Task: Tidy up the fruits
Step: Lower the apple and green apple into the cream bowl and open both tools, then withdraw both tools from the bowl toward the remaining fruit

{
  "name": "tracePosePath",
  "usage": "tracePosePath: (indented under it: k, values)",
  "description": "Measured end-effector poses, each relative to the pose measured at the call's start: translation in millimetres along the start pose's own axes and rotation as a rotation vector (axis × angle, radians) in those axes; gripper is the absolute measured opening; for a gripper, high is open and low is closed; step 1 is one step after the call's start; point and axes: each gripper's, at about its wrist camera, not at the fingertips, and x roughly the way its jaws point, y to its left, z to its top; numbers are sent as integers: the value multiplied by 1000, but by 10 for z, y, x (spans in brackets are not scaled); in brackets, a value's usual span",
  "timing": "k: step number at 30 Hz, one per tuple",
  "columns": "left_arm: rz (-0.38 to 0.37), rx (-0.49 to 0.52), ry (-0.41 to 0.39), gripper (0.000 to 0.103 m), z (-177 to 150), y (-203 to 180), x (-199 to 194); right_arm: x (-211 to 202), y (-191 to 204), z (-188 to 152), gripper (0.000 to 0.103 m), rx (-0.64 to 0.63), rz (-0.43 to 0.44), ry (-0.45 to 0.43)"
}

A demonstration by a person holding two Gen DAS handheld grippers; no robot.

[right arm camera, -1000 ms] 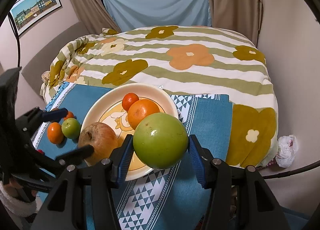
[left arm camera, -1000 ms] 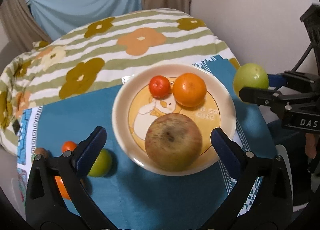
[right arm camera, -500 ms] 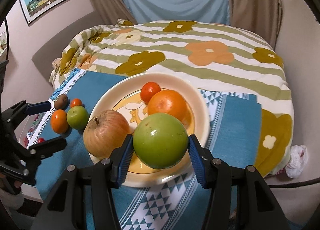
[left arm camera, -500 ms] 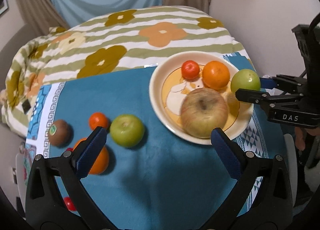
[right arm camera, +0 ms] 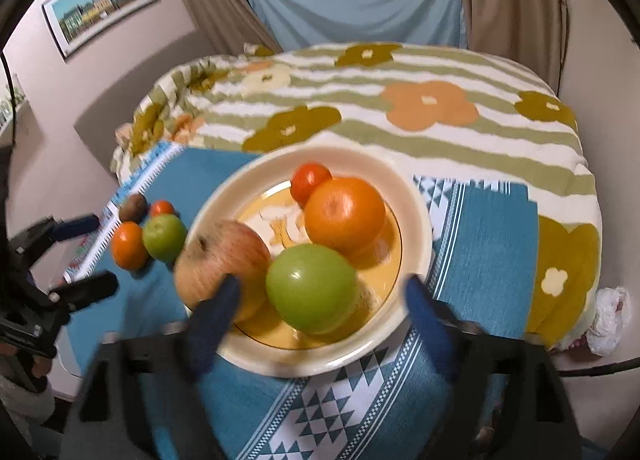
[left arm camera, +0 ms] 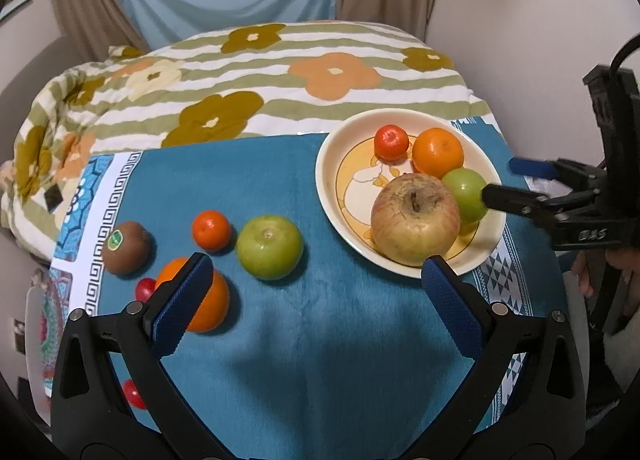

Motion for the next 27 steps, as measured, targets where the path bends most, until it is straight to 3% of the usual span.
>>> tracePosePath:
  k: [2,16,27]
  values:
    - [5,1,-6,103,-9,4,-46,-51,3,-1,102,0,-11,-14]
    - [36,-15,-77,103,-15,52,-520,-437,158,0,102,-3,-41,-32]
    - [103,-85,-135,103,-224,538,-1145,-740,704,47,102,-53,-71,-44]
